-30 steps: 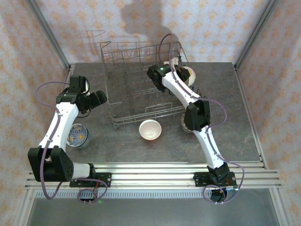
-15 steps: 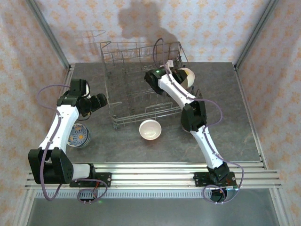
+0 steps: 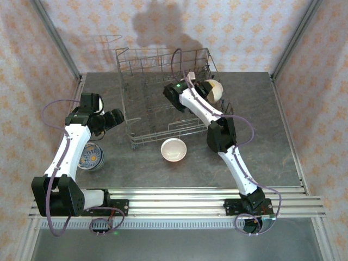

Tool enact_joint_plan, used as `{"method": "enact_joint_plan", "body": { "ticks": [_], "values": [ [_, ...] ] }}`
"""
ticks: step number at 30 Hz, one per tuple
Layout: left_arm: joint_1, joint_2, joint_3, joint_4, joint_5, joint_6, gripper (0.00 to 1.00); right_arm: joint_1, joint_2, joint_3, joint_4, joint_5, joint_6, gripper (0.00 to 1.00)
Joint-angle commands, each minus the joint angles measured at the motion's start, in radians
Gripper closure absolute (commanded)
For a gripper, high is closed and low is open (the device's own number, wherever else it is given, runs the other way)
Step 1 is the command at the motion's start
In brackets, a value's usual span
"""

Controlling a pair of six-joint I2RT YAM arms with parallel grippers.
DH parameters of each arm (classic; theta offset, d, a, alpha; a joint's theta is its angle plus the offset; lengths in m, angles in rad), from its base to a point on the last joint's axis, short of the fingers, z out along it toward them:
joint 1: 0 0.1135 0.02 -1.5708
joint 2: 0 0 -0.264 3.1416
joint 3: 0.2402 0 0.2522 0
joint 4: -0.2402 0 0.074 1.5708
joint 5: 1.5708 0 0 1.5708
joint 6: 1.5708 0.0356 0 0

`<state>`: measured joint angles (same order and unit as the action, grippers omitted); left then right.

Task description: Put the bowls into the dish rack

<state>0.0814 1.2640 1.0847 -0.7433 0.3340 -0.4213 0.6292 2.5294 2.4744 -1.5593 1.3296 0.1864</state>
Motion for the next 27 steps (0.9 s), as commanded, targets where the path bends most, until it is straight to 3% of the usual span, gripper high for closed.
{"method": "enact_joint_plan", "body": {
  "ticks": [1,4,9,23,25,27],
  "values": [
    [0.008,-0.028,-0.010,0.007,0.008,-0.008,0.11,0.003,0.039,0.024,-0.037,-0.101,0.049,0.89],
    [0.007,-0.028,-0.012,0.011,0.008,-0.012,0.11,0.007,0.036,0.028,-0.044,-0.135,0.055,0.87],
    [0.006,-0.031,-0.020,0.017,0.002,-0.023,0.11,0.029,0.025,0.035,-0.038,-0.195,0.055,0.74],
    [0.006,-0.046,-0.041,0.028,-0.005,-0.051,0.12,0.003,0.051,0.002,-0.025,-0.311,0.080,0.67],
    [0.006,-0.050,-0.042,0.028,-0.004,-0.053,0.12,-0.008,0.048,-0.002,-0.026,-0.338,0.090,0.57],
    [0.005,-0.052,-0.040,0.028,-0.004,-0.058,0.12,-0.018,0.039,-0.007,-0.018,-0.366,0.093,0.55]
  ]
}}
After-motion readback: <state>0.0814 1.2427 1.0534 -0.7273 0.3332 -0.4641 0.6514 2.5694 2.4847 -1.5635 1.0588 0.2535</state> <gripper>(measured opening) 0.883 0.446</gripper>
